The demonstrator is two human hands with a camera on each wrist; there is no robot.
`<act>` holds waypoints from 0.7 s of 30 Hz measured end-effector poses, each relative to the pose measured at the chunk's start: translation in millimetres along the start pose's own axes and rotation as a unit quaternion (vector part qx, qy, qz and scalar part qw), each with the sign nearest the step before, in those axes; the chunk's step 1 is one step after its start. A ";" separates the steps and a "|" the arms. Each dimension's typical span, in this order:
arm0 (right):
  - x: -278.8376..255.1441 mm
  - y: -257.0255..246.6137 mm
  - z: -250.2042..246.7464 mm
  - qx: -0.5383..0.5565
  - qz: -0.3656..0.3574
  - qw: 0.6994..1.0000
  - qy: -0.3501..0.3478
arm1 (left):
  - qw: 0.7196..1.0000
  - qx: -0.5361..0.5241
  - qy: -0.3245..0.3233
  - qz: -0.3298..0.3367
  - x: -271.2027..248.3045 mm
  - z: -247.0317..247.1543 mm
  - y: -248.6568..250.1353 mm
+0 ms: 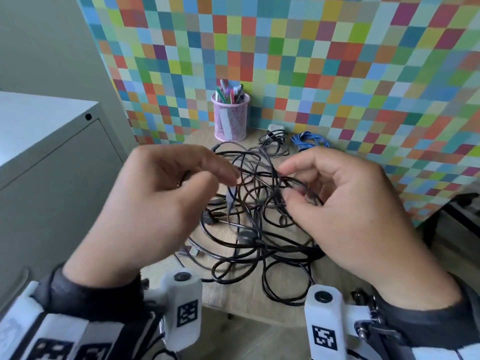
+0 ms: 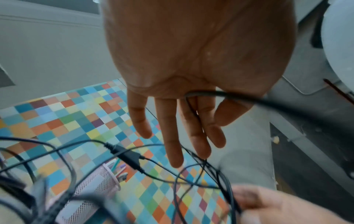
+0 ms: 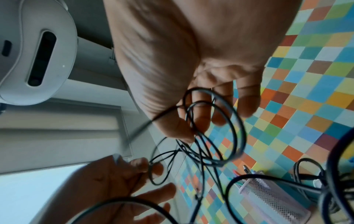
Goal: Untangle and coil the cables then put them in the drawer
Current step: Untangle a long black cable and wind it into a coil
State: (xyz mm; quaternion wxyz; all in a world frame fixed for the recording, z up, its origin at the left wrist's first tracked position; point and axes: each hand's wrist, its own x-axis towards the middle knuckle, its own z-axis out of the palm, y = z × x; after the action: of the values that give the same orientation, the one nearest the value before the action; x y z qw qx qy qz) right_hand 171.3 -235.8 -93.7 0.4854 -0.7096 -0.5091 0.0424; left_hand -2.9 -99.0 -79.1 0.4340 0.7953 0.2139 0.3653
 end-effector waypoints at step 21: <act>-1.3 -4.1 4.9 0.029 -0.023 0.999 -0.005 | 0.982 0.190 0.010 -0.005 -5.3 10.0 6.3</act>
State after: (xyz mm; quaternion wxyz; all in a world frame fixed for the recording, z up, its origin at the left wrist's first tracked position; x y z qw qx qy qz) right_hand 165.2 -233.6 -93.9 0.5041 -0.6829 -0.5265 0.0490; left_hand 1.5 -111.2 -79.4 0.2743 0.8585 0.2879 0.3239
